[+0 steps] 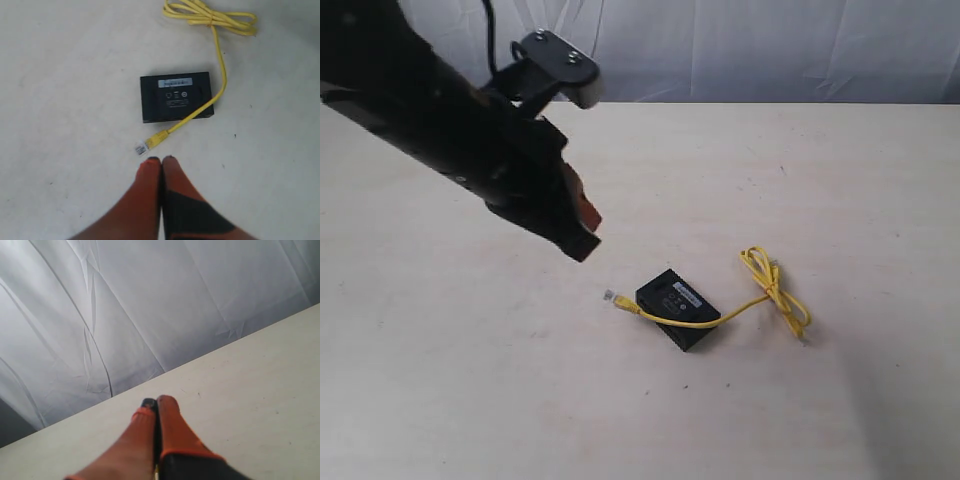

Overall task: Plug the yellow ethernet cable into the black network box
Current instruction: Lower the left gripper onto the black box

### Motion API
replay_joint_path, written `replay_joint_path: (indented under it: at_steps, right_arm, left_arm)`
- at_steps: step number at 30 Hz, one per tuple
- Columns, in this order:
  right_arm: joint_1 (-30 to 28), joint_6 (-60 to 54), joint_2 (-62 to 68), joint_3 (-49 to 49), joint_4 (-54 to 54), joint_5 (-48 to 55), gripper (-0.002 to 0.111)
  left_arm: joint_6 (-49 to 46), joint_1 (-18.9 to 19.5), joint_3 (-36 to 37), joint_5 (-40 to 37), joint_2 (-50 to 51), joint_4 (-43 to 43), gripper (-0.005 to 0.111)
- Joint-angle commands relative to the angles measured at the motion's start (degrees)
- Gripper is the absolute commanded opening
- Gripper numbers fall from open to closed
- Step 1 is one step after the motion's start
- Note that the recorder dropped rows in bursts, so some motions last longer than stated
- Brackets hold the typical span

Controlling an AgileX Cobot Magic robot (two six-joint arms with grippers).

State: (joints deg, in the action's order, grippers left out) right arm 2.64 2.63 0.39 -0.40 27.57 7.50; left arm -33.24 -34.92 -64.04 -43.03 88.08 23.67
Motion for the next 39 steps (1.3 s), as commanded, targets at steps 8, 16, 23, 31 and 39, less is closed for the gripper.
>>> replay_joint_path:
  at_steps: [8,16,23,31,39]
  right_arm:
    - [-0.3,-0.1,-0.4,0.4,-0.4,0.0,-0.001]
    - [-0.2,-0.1,-0.4,0.4,-0.1,0.3,-0.001]
    - [-0.2,-0.1,-0.4,0.4,-0.1,0.4,-0.001]
    - [-0.2,-0.1,-0.4,0.4,-0.1,0.5,-0.001]
    - [-0.2,-0.1,-0.4,0.4,-0.1,0.5,-0.001]
  left_arm:
    - [-1.8,-6.4,-10.0,-1.0,14.5,1.2,0.0]
    - [-13.9,-6.9,-17.0,-9.6,23.4,1.4,0.0]
    - [-21.0,-6.9,-22.8,-13.0,29.0,1.6,0.0]
    - [-22.2,-6.9,-27.0,-13.4,34.4,5.1,0.0]
    - [-17.1,-6.9,-29.2,-9.0,39.2,1.4,0.0]
